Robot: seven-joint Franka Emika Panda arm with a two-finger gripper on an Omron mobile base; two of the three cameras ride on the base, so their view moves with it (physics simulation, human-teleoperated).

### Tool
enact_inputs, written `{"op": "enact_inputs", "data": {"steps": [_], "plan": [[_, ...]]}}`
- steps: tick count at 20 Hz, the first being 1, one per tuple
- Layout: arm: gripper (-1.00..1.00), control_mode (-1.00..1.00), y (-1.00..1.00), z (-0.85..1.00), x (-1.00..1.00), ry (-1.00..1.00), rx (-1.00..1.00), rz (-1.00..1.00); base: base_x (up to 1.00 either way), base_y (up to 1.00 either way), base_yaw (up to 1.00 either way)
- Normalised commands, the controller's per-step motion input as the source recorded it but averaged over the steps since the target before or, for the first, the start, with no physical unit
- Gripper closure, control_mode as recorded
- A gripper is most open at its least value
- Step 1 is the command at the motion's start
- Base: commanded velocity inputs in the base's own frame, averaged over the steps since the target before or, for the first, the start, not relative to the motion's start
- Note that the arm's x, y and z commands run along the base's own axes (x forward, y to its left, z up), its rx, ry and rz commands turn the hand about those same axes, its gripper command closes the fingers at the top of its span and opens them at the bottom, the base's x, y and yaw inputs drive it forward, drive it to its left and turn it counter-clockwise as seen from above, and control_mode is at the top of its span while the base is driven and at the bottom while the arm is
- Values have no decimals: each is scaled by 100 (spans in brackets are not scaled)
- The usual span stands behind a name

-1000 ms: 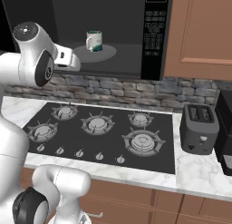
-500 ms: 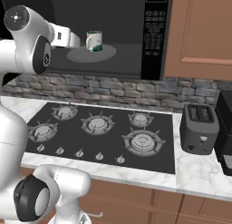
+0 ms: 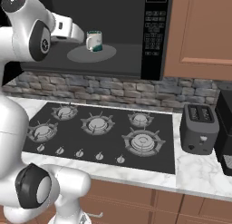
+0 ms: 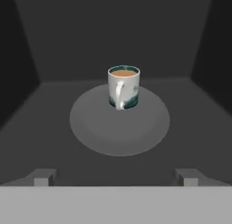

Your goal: Pick the cup of tea, navigate to the dining table, and place it on the saucer.

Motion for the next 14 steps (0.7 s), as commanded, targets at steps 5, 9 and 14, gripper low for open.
{"op": "enact_inputs", "data": {"steps": [5, 9, 14], "plan": [[-100, -100, -18, -23, 0, 6, 0, -6, 0, 0, 0], [-100, -100, 0, -26, 3, 5, 0, -7, 0, 0, 0], [-100, -100, 0, -24, 17, 4, 0, -6, 0, 0, 0]]}}
